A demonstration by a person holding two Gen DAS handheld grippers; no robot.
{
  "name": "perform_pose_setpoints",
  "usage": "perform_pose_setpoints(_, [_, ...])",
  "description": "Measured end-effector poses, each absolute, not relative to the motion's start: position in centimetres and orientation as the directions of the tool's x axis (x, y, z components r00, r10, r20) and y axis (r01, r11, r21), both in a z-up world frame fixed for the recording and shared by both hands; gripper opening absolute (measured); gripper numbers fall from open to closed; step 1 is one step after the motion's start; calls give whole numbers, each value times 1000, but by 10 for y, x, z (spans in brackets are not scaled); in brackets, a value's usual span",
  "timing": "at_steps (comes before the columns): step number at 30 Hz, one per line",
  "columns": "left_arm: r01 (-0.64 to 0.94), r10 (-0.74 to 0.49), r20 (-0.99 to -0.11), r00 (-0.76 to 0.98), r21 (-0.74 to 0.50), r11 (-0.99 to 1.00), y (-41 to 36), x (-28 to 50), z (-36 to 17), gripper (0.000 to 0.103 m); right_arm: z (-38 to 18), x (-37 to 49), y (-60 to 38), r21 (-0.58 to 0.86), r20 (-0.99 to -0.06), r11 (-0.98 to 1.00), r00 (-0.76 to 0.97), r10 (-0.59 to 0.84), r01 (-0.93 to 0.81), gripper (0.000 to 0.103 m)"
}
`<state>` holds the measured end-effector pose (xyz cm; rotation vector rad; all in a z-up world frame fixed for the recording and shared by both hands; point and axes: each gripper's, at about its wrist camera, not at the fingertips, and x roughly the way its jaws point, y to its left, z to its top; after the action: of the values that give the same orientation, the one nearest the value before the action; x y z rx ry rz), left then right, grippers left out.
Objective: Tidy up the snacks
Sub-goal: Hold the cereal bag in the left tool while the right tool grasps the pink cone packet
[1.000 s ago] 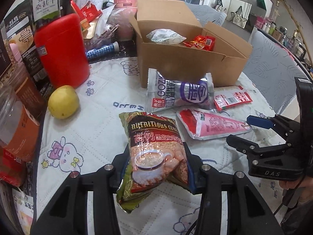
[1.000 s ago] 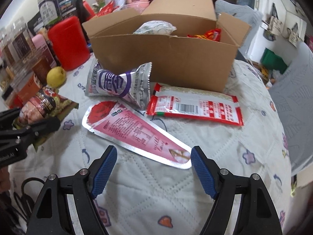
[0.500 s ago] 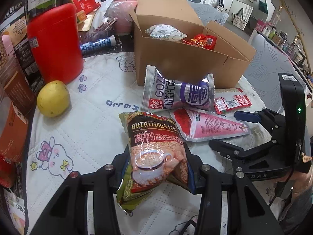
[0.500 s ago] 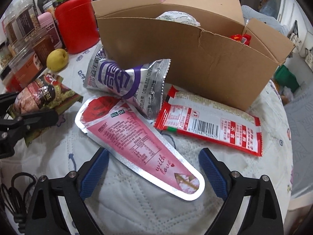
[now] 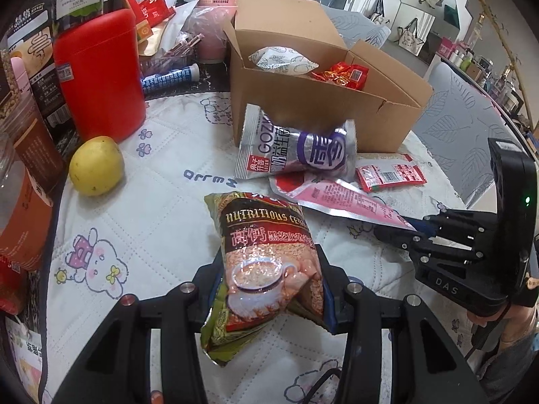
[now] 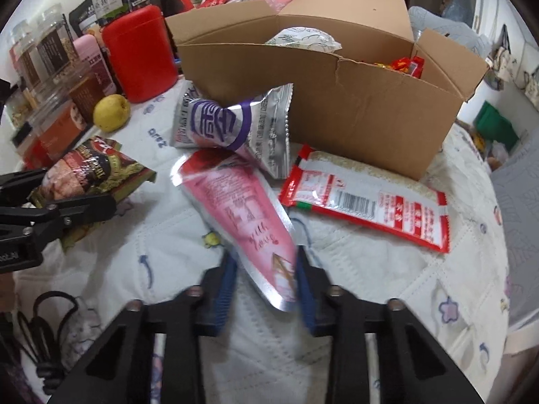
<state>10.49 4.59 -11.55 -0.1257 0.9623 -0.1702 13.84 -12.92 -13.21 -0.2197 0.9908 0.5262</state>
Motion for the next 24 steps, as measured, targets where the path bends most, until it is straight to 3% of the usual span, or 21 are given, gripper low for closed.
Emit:
perform_pose_setpoints(7, [94, -201, -790, 579, -180, 979, 46, 90, -106, 45, -127, 119, -140, 73, -830, 875, 457, 319, -478, 8])
perform_pose_setpoints(24, [182, -276, -775, 569, -209, 961, 24, 56, -98, 45, -112, 35, -183, 83, -823, 932, 504, 263, -352, 8])
